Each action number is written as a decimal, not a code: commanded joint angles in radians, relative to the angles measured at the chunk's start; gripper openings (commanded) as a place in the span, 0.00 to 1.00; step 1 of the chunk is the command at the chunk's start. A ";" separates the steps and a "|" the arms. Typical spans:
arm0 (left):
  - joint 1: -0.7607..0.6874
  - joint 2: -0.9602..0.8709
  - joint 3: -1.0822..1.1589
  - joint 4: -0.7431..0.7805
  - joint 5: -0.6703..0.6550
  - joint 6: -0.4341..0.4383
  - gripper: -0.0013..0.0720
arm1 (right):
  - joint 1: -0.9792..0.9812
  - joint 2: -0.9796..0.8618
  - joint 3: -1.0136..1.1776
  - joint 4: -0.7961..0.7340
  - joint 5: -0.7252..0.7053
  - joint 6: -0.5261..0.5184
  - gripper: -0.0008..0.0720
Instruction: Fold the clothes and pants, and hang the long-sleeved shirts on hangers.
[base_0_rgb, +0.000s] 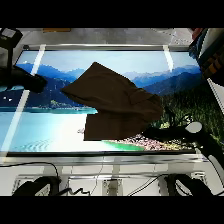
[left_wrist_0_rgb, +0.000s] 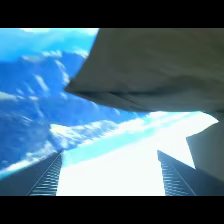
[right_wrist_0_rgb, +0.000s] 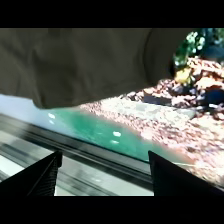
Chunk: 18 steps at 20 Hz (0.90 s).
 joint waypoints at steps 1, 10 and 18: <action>0.008 -0.035 0.000 -0.028 -0.022 -0.018 0.85 | 0.001 -0.091 -0.089 0.155 -0.125 -0.010 0.82; 0.013 -0.126 0.000 -0.029 -0.018 -0.029 0.84 | 0.108 -0.339 -0.069 0.331 -0.188 -0.087 0.78; 0.013 -0.157 0.000 -0.029 -0.019 -0.029 0.84 | 0.191 -0.392 0.081 0.294 -0.277 -0.008 0.61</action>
